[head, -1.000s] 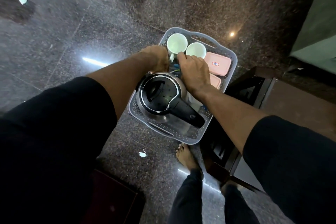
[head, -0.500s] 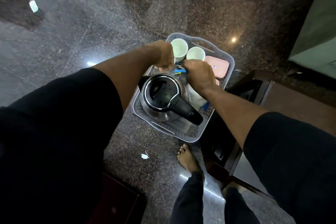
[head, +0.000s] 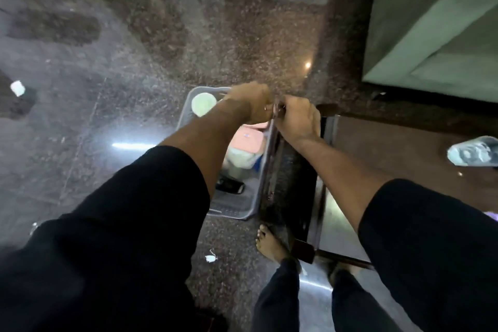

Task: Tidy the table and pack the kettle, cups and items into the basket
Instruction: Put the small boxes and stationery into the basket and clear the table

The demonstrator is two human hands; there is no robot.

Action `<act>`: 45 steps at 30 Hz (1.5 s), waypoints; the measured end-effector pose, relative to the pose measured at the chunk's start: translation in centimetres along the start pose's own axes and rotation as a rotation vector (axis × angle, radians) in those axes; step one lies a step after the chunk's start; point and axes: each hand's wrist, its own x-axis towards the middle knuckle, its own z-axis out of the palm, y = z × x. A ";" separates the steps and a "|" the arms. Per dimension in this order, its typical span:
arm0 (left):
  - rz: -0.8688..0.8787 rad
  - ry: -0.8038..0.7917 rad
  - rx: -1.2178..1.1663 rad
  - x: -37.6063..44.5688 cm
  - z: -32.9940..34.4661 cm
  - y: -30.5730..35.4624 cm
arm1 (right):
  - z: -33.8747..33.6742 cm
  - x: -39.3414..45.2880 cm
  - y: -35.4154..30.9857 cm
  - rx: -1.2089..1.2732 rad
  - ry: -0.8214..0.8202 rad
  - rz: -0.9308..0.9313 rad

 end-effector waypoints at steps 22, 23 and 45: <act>0.360 -0.123 -0.213 7.6 20.1 50.6 | -12.8 -19.9 48.8 0.051 0.001 0.808; 0.345 -0.153 -0.232 7.9 21.4 52.8 | -13.1 -21.0 50.7 0.042 -0.004 0.825; 0.313 0.040 -0.102 14.3 30.6 64.6 | -17.0 -18.5 70.7 0.022 -0.085 0.855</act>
